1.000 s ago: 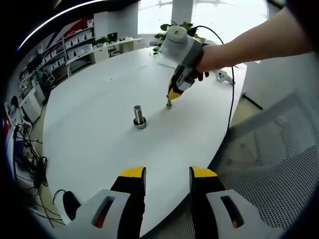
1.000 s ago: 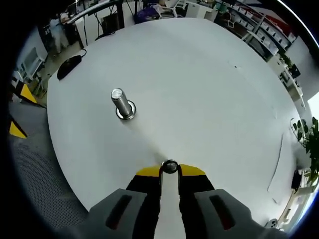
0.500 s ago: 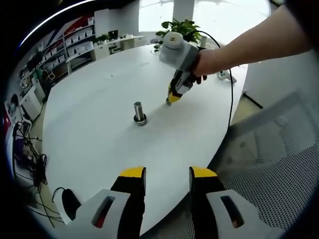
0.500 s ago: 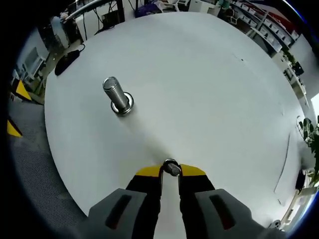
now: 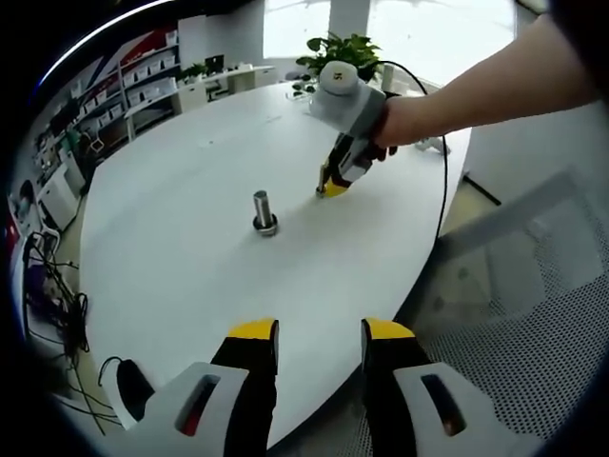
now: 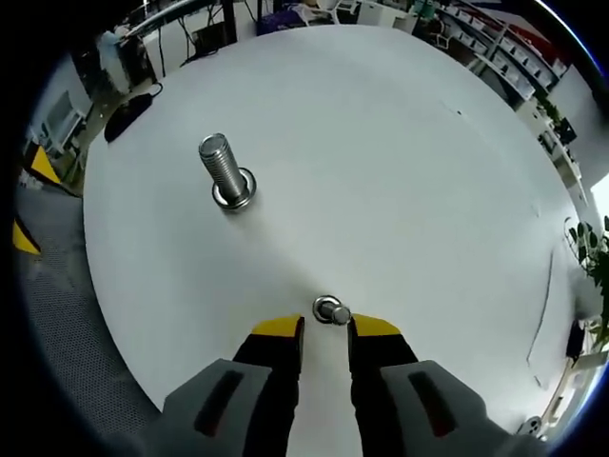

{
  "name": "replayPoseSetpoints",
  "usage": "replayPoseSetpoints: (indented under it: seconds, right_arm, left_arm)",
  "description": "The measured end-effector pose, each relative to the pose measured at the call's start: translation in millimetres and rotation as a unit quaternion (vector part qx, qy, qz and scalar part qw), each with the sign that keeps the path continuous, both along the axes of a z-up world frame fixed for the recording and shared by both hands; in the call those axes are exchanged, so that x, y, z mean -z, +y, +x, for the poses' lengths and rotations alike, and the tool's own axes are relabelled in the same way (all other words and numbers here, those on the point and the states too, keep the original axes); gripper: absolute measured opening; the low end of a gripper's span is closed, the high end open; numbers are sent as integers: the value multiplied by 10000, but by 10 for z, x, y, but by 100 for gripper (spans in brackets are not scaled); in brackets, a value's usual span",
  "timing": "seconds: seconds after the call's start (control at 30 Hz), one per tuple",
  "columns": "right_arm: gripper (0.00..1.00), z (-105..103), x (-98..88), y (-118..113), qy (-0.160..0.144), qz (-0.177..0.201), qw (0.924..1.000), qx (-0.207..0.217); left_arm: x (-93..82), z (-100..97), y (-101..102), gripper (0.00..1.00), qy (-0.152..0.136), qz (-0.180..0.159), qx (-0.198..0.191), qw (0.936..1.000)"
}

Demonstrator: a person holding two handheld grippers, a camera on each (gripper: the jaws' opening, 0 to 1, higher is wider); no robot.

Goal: Place the washer onto the threaded stud by aligning its center hole with the stud, sliding it down to the base, and recovering from edge contact or off-axis alignment until the washer reaches the visible bottom stop.

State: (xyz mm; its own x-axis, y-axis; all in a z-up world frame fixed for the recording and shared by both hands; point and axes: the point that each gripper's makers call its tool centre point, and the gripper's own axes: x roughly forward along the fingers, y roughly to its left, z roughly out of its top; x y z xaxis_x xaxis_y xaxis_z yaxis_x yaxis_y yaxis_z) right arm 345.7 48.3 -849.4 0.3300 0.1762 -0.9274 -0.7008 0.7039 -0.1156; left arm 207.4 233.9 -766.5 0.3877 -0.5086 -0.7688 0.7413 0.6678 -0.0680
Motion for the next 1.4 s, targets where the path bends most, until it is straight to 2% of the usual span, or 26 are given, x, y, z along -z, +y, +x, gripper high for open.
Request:
replayPoseSetpoints:
  seconds: [0.27,0.43,0.63,0.7,0.77,1.0,1.17,1.27,1.4]
  right_arm:
    - [23,-110,-102,-44,-211,198,9995,134]
    - [23,-136,-288,-3,-441,698,9951,551]
    - [24,-220,-478,56,-738,871,9920,535]
    - [24,-238,-521,76,-827,1035,9890,655]
    - [24,-257,-595,129,-922,1474,9797,1002]
    - [24,-447,-704,113,-1058,1562,9761,1077]
    - [25,-532,-912,97,-1286,1851,9659,1274]
    - [26,-580,-1065,110,-1443,2070,9572,1417]
    - [26,-669,-1194,193,-1560,2201,9535,1345]
  left_arm:
    - [3,4,12,33,-11,6,-31,10000]
    - [-27,40,28,33,-30,-81,-129,9999]
    - [-27,44,35,33,-51,-86,-146,9998]
    - [-53,60,24,34,-68,-176,-191,9996]
    - [-89,83,17,35,-75,-300,-267,9992]
    - [-92,91,27,35,-98,-324,-306,9990]
    - [-146,117,11,35,-212,-392,-318,9985]
    - [-195,138,9,35,-298,-456,-347,9979]
    - [-252,177,4,36,-386,-561,-405,9969]
